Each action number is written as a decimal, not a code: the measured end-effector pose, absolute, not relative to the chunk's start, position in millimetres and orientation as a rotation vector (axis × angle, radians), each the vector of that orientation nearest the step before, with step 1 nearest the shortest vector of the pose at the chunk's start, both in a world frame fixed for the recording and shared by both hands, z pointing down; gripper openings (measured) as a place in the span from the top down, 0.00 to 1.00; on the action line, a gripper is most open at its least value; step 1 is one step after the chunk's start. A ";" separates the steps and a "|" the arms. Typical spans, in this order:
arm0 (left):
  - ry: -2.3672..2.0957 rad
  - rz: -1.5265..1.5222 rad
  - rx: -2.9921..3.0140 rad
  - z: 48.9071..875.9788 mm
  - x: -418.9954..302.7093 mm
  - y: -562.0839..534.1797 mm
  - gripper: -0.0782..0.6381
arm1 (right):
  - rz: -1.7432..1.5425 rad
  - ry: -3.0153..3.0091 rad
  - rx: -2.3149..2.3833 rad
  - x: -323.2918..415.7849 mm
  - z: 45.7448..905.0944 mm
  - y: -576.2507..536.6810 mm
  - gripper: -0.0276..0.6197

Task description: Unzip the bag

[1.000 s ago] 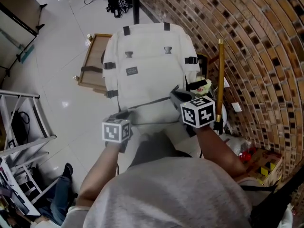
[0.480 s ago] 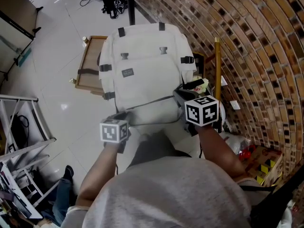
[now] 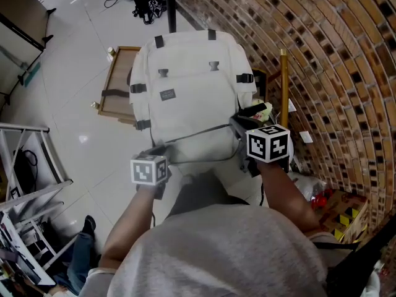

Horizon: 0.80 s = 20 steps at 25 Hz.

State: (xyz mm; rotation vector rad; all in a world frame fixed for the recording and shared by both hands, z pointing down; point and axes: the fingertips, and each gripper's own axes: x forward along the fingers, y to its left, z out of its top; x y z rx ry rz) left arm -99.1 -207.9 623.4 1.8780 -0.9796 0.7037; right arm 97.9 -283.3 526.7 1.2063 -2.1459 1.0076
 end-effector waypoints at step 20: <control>-0.983 0.496 1.992 595.1 -123.0 -198.6 0.81 | 1.143 -2.272 1.002 59.2 504.6 -142.3 0.95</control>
